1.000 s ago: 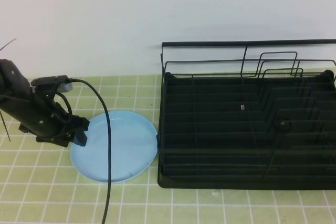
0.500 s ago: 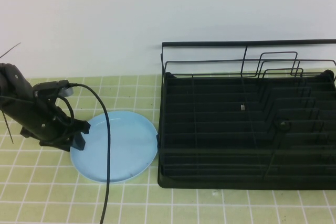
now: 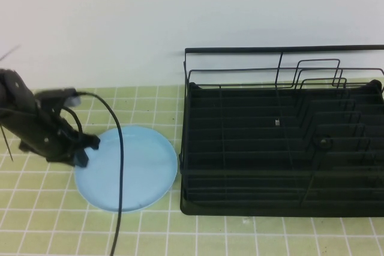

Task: Place plate on rack
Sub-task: Pick up the plate from the table

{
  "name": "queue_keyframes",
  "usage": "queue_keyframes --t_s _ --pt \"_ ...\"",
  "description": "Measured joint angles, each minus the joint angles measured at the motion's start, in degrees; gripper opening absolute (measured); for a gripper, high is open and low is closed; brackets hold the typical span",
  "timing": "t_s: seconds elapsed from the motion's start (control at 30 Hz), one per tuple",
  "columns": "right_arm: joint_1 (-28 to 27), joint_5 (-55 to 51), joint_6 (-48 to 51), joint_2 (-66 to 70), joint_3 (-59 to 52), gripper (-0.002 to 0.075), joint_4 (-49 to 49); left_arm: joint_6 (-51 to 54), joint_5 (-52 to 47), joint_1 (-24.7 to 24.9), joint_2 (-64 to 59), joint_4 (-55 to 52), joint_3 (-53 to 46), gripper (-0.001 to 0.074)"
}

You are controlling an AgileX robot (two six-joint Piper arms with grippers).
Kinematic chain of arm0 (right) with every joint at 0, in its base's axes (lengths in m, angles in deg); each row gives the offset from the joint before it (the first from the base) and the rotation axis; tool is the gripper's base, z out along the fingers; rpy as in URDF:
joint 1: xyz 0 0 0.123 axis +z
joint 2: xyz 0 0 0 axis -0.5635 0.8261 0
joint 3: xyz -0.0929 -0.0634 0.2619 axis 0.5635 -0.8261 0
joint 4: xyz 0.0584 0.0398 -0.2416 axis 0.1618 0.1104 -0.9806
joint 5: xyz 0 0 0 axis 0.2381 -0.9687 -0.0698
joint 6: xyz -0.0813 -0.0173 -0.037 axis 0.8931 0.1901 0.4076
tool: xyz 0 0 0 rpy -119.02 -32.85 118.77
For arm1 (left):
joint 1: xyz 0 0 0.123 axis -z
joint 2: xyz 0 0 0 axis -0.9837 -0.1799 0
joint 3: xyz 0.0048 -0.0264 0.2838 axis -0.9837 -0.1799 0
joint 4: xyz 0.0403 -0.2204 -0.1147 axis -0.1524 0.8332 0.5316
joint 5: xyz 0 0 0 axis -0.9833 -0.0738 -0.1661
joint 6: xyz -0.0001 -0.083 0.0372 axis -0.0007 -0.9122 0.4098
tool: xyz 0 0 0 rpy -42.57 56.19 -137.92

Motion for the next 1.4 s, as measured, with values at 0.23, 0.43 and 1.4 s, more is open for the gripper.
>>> queue_keyframes --t_s 0.23,0.43,1.4 --pt "0.0 0.0 0.0 0.0 0.0 -0.0003 0.0 -1.6 1.0 0.0 9.0 -2.3 2.2 0.0" --pt "0.0 0.2 0.0 0.0 0.0 -0.0003 0.1 -1.4 3.1 0.0 19.2 -2.4 2.2 0.0" --pt "0.0 -0.5 0.0 0.0 0.0 -0.0003 0.7 1.1 -3.0 0.0 -2.1 -4.0 3.2 0.034"
